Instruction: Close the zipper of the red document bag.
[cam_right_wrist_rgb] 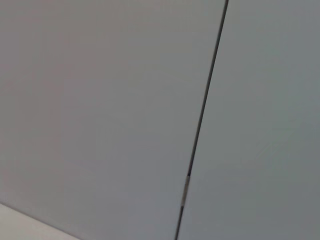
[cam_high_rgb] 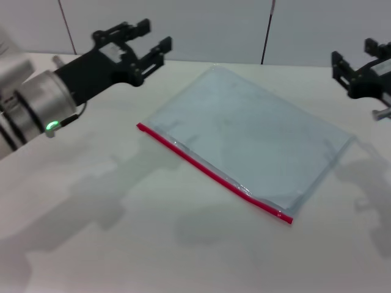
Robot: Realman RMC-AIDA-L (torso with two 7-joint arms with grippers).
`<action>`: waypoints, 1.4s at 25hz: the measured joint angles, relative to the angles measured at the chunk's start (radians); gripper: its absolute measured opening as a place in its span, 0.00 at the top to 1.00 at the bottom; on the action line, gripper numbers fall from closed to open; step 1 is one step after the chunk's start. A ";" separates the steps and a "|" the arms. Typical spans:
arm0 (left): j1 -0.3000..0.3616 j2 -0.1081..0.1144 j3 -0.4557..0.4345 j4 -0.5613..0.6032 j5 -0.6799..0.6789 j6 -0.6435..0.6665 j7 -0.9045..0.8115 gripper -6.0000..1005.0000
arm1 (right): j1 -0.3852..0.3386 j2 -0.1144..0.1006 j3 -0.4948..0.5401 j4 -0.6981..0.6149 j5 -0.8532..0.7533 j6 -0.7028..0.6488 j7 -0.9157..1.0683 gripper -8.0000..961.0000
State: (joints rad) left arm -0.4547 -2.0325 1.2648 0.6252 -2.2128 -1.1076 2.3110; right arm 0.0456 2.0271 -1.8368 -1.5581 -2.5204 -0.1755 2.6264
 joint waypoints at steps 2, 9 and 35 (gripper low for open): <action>0.022 -0.002 0.004 -0.019 -0.053 -0.040 0.069 0.46 | 0.029 -0.001 -0.045 0.087 0.027 0.099 0.005 0.41; 0.044 -0.008 0.006 -0.173 -0.265 -0.107 0.279 0.47 | 0.108 0.000 -0.200 0.401 0.185 0.558 0.057 0.39; -0.043 -0.009 -0.001 -0.446 -0.535 -0.165 0.529 0.47 | 0.337 0.007 -0.518 0.882 0.579 1.072 0.189 0.40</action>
State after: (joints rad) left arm -0.4980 -2.0414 1.2640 0.1790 -2.7473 -1.2728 2.8399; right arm 0.3830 2.0340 -2.3548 -0.6759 -1.9417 0.8964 2.8157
